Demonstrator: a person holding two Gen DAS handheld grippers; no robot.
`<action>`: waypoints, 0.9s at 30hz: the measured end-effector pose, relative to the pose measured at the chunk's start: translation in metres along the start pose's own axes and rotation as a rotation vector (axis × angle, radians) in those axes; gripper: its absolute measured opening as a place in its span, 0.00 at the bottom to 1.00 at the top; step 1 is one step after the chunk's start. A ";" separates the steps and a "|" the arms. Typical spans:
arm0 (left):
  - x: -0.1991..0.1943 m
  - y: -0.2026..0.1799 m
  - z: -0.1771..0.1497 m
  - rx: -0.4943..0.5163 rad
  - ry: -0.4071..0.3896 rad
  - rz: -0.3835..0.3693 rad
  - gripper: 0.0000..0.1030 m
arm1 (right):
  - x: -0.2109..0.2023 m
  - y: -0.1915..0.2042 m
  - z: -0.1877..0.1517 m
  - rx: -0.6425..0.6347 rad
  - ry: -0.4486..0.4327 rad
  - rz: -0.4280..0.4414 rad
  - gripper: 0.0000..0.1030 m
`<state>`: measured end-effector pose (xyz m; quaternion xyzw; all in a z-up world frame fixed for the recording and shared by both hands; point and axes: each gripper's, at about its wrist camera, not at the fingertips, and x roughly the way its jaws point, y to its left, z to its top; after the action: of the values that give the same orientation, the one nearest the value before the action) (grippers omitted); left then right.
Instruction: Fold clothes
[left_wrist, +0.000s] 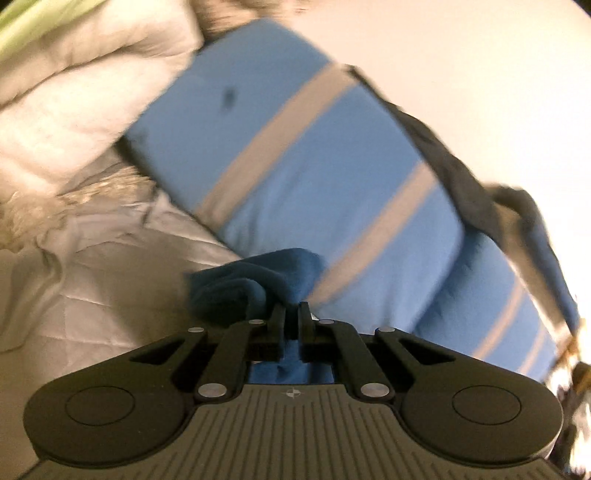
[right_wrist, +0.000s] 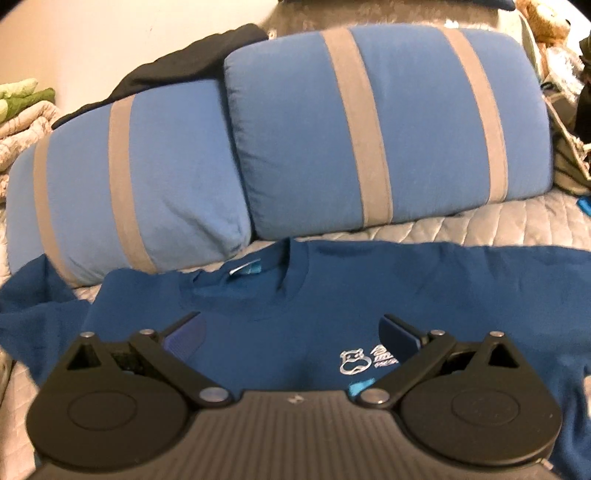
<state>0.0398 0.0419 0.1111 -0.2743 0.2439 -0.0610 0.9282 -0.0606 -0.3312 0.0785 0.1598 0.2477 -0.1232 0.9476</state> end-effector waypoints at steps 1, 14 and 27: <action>-0.003 -0.011 -0.005 0.041 0.025 0.000 0.06 | -0.004 -0.002 0.003 0.005 0.008 0.007 1.00; 0.022 -0.098 -0.112 0.519 0.437 -0.056 0.07 | -0.042 -0.055 0.000 -0.015 0.039 0.040 1.00; -0.006 -0.074 -0.090 0.343 0.497 -0.158 0.60 | -0.028 -0.069 -0.004 0.055 0.136 0.064 1.00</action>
<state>-0.0079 -0.0621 0.0879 -0.1085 0.4274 -0.2385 0.8653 -0.1079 -0.3886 0.0732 0.2016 0.3030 -0.0884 0.9272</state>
